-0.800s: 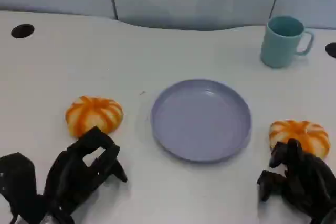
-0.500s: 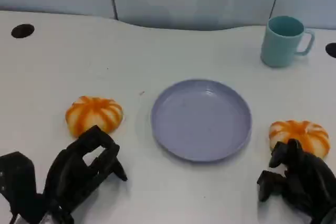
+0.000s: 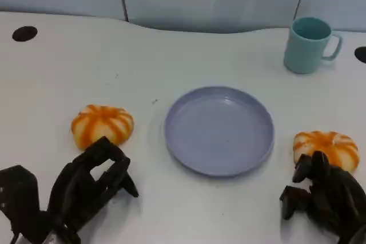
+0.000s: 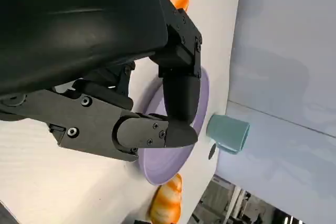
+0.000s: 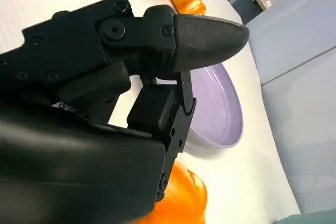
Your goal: Grasp the bread from the table and place it into the plate.
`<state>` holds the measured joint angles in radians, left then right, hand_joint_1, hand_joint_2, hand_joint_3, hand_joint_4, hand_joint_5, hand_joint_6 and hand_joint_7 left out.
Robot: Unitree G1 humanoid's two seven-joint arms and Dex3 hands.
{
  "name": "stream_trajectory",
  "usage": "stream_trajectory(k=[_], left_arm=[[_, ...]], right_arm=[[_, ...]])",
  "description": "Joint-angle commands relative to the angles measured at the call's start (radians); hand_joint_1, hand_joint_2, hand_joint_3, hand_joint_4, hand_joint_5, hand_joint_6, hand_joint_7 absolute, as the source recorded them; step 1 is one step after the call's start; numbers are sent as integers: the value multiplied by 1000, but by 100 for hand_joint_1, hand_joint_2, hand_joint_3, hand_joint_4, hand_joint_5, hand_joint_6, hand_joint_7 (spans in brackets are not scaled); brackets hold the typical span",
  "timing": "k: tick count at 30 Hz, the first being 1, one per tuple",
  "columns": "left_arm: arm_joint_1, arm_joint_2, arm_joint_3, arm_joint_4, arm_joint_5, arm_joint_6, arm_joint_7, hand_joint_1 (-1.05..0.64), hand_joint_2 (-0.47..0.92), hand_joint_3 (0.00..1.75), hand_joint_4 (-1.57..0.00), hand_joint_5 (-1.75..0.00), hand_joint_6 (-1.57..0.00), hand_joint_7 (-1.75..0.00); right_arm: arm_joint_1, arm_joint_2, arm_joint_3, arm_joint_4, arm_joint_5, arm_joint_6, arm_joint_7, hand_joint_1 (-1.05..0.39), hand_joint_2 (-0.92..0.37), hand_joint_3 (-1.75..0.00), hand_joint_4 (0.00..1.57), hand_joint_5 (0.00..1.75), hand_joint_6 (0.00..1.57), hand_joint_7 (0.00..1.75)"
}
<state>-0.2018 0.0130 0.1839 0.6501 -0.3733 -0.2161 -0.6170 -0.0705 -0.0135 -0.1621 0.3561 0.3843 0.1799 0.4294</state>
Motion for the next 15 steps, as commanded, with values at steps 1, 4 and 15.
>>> stream_trajectory(k=[1, 4, 15], left_arm=[[1, 17, 8, -4, 2, -4, -2, -51, 92, 29, -68, -175, -47, -174], [1, 17, 8, -4, 2, -4, -2, -51, 92, 29, -68, -175, -47, -173], [4, 7, 0, -3, 73, -209, 49, -59, 92, 25, -52, -162, -48, -133]], right_arm=[[16, -10, 1, 4, -11, 10, -13, -47, -92, -49, 132, 128, 121, 122], [16, -10, 1, 4, -10, 10, -13, -47, -92, -49, 132, 128, 122, 121], [1, -3, -8, 35, 5, -2, 4, -46, -92, -48, 130, 127, 119, 120]])
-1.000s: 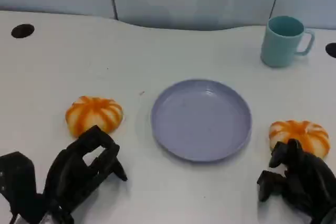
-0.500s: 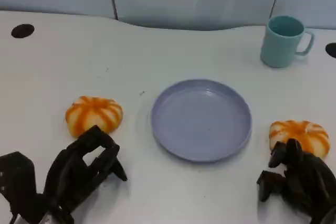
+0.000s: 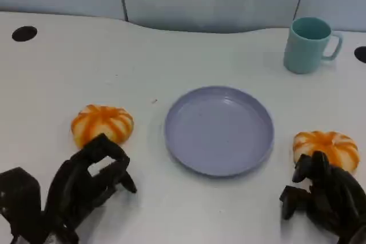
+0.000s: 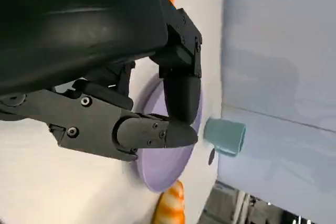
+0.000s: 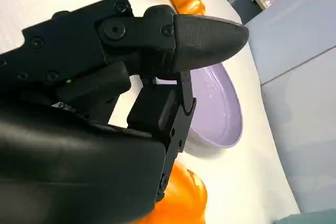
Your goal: Grasp the bread from the table and place it into the plate.
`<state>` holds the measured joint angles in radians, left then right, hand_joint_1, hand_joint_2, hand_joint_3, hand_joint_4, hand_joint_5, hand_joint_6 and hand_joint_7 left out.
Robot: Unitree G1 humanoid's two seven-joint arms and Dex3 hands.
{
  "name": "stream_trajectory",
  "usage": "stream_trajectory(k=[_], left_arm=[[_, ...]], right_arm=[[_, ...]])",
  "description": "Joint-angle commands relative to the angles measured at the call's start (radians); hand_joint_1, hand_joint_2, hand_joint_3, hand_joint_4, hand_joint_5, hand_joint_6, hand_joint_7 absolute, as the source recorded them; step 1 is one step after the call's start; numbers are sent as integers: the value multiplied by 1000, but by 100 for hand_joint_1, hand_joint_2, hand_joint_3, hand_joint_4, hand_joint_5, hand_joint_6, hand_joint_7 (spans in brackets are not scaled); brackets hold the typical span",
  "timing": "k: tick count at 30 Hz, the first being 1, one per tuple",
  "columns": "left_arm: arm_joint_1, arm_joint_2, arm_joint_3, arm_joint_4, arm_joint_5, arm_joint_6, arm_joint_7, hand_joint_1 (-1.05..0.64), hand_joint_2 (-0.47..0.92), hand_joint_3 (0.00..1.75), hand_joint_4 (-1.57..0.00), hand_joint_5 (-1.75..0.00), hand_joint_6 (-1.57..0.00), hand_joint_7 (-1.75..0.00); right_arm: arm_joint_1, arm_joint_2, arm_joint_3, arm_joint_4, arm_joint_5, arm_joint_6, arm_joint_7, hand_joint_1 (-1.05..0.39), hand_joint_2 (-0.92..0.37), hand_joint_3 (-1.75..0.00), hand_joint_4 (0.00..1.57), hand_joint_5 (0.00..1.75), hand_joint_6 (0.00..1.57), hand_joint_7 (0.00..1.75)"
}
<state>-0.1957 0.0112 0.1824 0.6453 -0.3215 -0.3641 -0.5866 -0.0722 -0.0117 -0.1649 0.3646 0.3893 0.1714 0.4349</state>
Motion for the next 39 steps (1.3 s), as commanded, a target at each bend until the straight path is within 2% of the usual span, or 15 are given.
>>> stream_trajectory(k=[1, 4, 5, 6, 7, 8, 10, 13, 16, 18, 22, 28, 32, 39], left_arm=[[-3, 9, 1, 5, 21, -67, 20, -59, 92, 25, -52, -161, -48, -133], [-5, 8, 1, 11, 22, -75, 20, -59, 92, 25, -52, -161, -49, -131], [-9, 47, -12, -16, 167, -212, 115, -59, 92, 25, -52, -161, -49, -131], [-13, 76, -23, -34, 279, -318, 191, -52, 92, 18, -40, -113, -42, -87], [-17, 96, -32, -42, 360, -394, 250, -49, 92, 14, -42, -64, -48, -41], [-25, 130, -41, -53, 461, -458, 316, -47, 92, 12, -44, -46, -50, -23], [-38, 187, -57, -65, 625, -514, 431, -45, 92, 9, -34, -23, -43, -5], [-44, 248, -87, -95, 820, -511, 593, -51, 92, 9, -28, -15, -36, -1], [-35, 315, -131, -222, 1024, -396, 706, -60, 92, 7, -18, -9, -26, 0], [-30, 337, -157, -269, 1073, -339, 733, -62, 91, 5, -13, -6, -23, 0], [-24, 367, -205, -355, 1123, -221, 728, -66, 91, 2, -10, -4, -18, 0], [-18, 393, -248, -380, 1104, -173, 746, -66, 92, 1, -10, -4, -18, 0], [-130, 440, -350, -328, 1244, -28, 674, -69, 86, 0, -3, -1, -14, 0], [-249, 452, -471, -173, 1268, 57, 658, -62, 80, 0, -5, -3, -12, 0]], right_arm=[[3, -5, -5, 28, 0, 5, -1, -46, -92, -48, 130, 127, 119, 120], [2, -4, -6, 30, -1, 4, 0, -46, -92, -48, 130, 127, 119, 120], [6, -2, -2, 20, -5, 7, -7, -46, -92, -48, 130, 127, 119, 120], [10, -1, 1, 12, -8, 9, -13, -45, -92, -49, 131, 127, 119, 121], [12, 0, 3, 7, -10, 11, -17, -44, -92, -50, 131, 127, 118, 122], [13, 2, 1, 6, -7, 9, -16, -44, -92, -51, 131, 127, 118, 122], [14, 3, -1, 10, -3, 6, -14, -44, -92, -49, 130, 126, 116, 124], [13, 2, 0, 13, -6, 4, -14, -44, -92, -50, 130, 127, 114, 128], [14, -1, 7, 9, -12, 6, -16, -45, -92, -51, 130, 127, 115, 129], [17, -1, 9, 2, -12, 14, -20, -45, -92, -51, 130, 127, 115, 129], [18, 2, 9, 5, -12, 6, -22, -46, -92, -48, 130, 127, 114, 129], [19, 1, 11, 4, -10, 6, -25, -46, -92, -48, 131, 127, 114, 129], [38, 8, 26, -40, -15, 30, -51, -45, -92, -51, 129, 128, 115, 127], [47, 12, 23, -55, 0, 50, -61, -46, -92, -47, 130, 128, 115, 127]])
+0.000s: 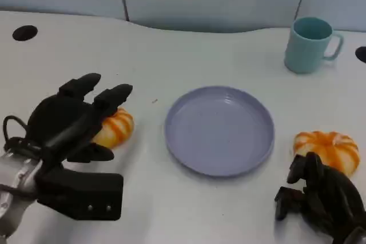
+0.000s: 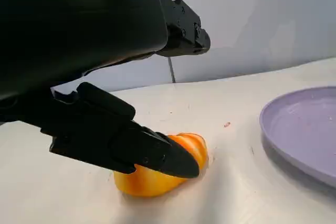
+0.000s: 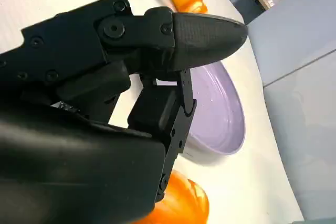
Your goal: Grasp the bread from the table and place it into the plate.
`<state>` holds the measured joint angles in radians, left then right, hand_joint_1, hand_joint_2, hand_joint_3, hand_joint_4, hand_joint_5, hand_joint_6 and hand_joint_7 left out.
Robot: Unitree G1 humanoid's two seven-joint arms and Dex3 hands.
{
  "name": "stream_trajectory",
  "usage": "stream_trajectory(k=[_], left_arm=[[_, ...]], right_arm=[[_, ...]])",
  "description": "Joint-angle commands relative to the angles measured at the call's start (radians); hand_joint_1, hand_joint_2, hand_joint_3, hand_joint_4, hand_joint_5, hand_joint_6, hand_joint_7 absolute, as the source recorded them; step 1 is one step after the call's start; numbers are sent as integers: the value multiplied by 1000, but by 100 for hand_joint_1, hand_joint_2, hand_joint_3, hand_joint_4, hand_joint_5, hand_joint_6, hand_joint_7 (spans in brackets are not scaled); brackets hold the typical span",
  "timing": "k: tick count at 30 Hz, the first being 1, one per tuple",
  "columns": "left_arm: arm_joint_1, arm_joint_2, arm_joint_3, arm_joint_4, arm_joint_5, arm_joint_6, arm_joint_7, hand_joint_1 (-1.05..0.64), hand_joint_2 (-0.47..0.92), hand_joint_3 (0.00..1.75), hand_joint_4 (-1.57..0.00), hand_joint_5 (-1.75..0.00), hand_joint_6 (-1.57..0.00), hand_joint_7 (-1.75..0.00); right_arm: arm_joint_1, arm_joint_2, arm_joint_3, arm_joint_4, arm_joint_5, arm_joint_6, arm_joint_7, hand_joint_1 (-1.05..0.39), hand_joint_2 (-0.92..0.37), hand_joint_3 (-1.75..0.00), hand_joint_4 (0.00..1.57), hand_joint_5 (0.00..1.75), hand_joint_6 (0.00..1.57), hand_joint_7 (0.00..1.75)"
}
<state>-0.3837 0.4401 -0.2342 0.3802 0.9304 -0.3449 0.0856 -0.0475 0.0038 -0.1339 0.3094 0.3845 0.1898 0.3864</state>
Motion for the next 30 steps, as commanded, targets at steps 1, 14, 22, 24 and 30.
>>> stream_trajectory(k=[1, 14, 22, 24, 30], left_arm=[[-87, 19, -75, 135, 20, 47, -16, -61, 79, 0, -5, -3, -12, 0], [-340, -70, -259, 586, 11, 106, -7, -59, 86, 2, 0, 0, -5, 0], [-402, -98, -307, 719, -17, 95, 37, -58, 84, 0, 0, 0, -6, -1], [-432, -123, -332, 782, -7, 115, 40, -58, 84, 0, 0, 0, -6, 0], [-509, -181, -380, 934, -18, 158, 26, -60, 84, 0, 0, 0, -3, -1]], right_arm=[[25, -4, -7, -11, 4, 42, -18, -46, -92, -47, 130, 128, 116, 127], [42, -9, -13, -39, 7, 62, -16, -44, -92, -48, 130, 129, 111, 132], [41, -7, -18, -25, 6, 46, -2, -44, -92, -50, 130, 128, 112, 131], [46, -12, -15, -32, 1, 45, -1, -44, -92, -50, 130, 128, 112, 131], [63, -19, -13, -51, -1, 51, -2, -44, -92, -51, 126, 132, 114, 127]])
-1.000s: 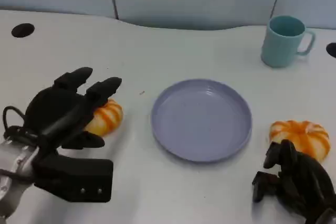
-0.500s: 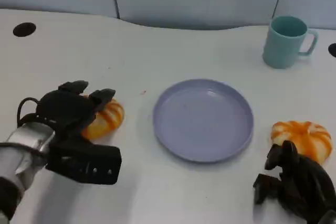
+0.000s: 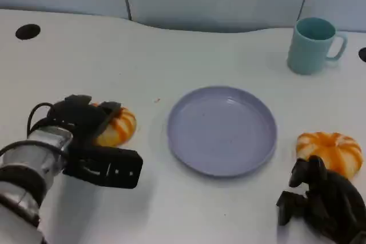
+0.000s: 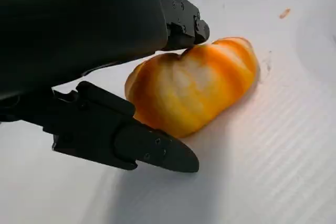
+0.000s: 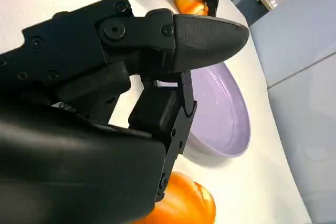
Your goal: Grasp the bread from the table and place it into the plate.
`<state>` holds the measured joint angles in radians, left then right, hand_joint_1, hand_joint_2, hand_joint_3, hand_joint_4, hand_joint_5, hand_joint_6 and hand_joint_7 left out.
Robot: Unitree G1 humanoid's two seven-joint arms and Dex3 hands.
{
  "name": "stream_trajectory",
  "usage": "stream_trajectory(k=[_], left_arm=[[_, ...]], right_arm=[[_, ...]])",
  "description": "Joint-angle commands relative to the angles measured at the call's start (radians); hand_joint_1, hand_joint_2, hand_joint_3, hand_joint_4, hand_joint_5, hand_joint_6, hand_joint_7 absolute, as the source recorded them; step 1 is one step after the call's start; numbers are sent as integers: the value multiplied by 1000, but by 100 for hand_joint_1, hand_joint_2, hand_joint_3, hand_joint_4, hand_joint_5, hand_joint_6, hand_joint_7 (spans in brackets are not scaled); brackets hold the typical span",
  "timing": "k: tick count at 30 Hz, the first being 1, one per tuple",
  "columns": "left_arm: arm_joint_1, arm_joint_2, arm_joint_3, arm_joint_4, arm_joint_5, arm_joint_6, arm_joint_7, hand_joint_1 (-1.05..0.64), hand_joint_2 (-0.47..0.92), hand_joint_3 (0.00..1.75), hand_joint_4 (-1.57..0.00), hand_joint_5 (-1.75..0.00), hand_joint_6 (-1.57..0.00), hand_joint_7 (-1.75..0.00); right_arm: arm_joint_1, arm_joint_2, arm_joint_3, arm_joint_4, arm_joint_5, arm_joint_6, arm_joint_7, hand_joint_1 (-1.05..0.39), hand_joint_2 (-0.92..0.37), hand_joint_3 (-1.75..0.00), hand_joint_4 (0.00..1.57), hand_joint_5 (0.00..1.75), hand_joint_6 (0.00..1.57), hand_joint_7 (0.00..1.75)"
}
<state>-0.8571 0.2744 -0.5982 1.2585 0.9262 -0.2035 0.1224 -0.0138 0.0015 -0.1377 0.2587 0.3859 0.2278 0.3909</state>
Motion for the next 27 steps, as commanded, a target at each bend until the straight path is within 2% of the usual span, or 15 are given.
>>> stream_trajectory(k=[1, 3, 5, 8, 10, 12, 14, 16, 19, 21, 22, 23, 24, 25, 27], left_arm=[[-41, -19, -18, 65, -19, 20, -17, -60, 84, 0, 0, 0, -3, -1], [-41, -23, -13, 78, -35, 20, -12, -57, 85, 1, -3, -2, -6, -2], [-35, -24, -4, 87, -55, 13, 3, -47, 88, 1, -18, -8, -15, -4], [-22, -22, -3, 90, -74, -9, 47, -35, 91, 2, -43, -13, -43, -6], [-6, -22, 7, 90, -89, -29, 102, -33, 92, 3, -48, -12, -50, -5], [14, -26, 23, 91, -114, -49, 164, -27, 92, 2, -88, -36, -95, -9], [20, -30, 17, 94, -115, -51, 194, -26, 92, 2, -96, -41, -105, -9], [25, -35, -4, 96, -102, -45, 230, -28, 92, 3, -88, -108, -118, -7], [31, -41, -27, 98, -89, -31, 288, -30, 92, 16, -77, -157, -121, -7], [34, -44, -26, 99, -97, -28, 314, -30, 92, 24, -74, -171, -122, -9], [34, -45, -20, 99, -105, -30, 320, -29, 92, 27, -73, -173, -113, -32], [33, -46, -1, 96, -124, -41, 342, -29, 92, 29, -72, -174, -96, -67], [32, -46, 11, 95, -137, -48, 359, -27, 92, 28, -76, -174, -74, -129], [30, -46, 23, 92, -149, -56, 384, -26, 92, 27, -77, -174, -66, -151], [28, -46, 34, 91, -159, -63, 410, -24, 91, 24, -77, -175, -61, -170]], right_arm=[[31, -16, -10, -1, -1, 13, -6, -44, -92, -51, 126, 132, 114, 127], [34, -16, -12, -6, 3, 19, -9, -44, -92, -51, 125, 132, 113, 127], [39, -16, -14, -14, 7, 27, -10, -44, -92, -50, 125, 133, 113, 127], [48, -16, -14, -29, 9, 38, -17, -44, -92, -50, 125, 133, 114, 128], [57, -19, -11, -45, 5, 40, -19, -44, -92, -50, 125, 134, 113, 128], [71, -23, -6, -66, 0, 39, -17, -43, -92, -54, 124, 135, 112, 128], [75, -23, -9, -68, 6, 37, -9, -43, -92, -55, 123, 136, 112, 129], [73, -25, -14, -59, 17, 34, 4, -44, -92, -52, 124, 135, 112, 128], [76, -24, -14, -56, 18, 27, 8, -46, -92, -50, 125, 134, 112, 128], [78, -22, -13, -57, 18, 25, 7, -46, -92, -49, 125, 134, 112, 128], [79, -22, -13, -57, 19, 26, 6, -46, -92, -49, 126, 134, 112, 129], [80, -19, -13, -61, 21, 26, 5, -46, -92, -49, 126, 134, 112, 129], [82, -18, -13, -63, 22, 27, 3, -46, -92, -48, 128, 132, 113, 128], [82, -17, -12, -64, 23, 27, 4, -45, -92, -48, 128, 131, 114, 127], [82, -17, -12, -64, 25, 28, 6, -46, -92, -48, 129, 130, 114, 126]])
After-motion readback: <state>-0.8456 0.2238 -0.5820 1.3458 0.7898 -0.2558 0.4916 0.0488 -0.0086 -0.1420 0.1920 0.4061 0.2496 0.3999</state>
